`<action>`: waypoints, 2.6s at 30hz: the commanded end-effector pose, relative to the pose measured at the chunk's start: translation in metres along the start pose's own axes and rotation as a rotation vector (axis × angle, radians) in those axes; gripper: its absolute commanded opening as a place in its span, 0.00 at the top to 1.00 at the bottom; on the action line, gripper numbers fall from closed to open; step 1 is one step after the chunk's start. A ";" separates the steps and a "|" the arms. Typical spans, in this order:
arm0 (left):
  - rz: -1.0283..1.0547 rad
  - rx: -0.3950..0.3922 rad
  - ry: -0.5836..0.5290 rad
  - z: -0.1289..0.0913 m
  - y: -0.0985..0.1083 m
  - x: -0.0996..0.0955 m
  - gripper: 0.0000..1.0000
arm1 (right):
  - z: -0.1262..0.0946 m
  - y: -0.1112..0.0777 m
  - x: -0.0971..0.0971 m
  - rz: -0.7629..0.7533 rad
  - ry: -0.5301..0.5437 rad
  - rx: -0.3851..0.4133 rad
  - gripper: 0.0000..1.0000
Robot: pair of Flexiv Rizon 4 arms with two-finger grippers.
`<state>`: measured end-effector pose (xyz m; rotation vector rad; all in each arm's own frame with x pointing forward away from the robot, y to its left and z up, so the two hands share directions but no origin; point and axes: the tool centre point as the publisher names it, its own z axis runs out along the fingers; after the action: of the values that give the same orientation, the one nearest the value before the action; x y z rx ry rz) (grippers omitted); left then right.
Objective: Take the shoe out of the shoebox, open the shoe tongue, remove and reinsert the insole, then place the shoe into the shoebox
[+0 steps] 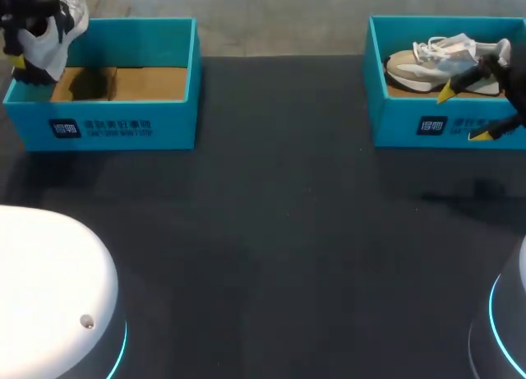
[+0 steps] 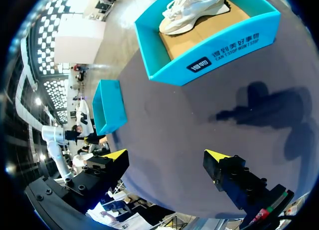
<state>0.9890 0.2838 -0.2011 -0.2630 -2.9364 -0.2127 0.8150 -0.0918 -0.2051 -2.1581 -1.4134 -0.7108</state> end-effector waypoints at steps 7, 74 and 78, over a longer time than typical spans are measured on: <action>0.325 -0.069 -0.067 -0.009 0.011 0.000 1.00 | 0.001 -0.001 0.000 0.002 -0.002 -0.003 0.00; 1.454 -0.347 -0.093 -0.006 0.068 -0.054 1.00 | 0.001 -0.001 0.000 0.002 -0.002 -0.003 0.00; 1.454 -0.347 -0.093 -0.006 0.068 -0.054 1.00 | 0.001 -0.001 0.000 0.002 -0.002 -0.003 0.00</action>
<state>1.0553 0.3399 -0.1994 -2.2272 -1.9944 -0.4356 0.8150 -0.0919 -0.2051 -2.1585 -1.4130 -0.7108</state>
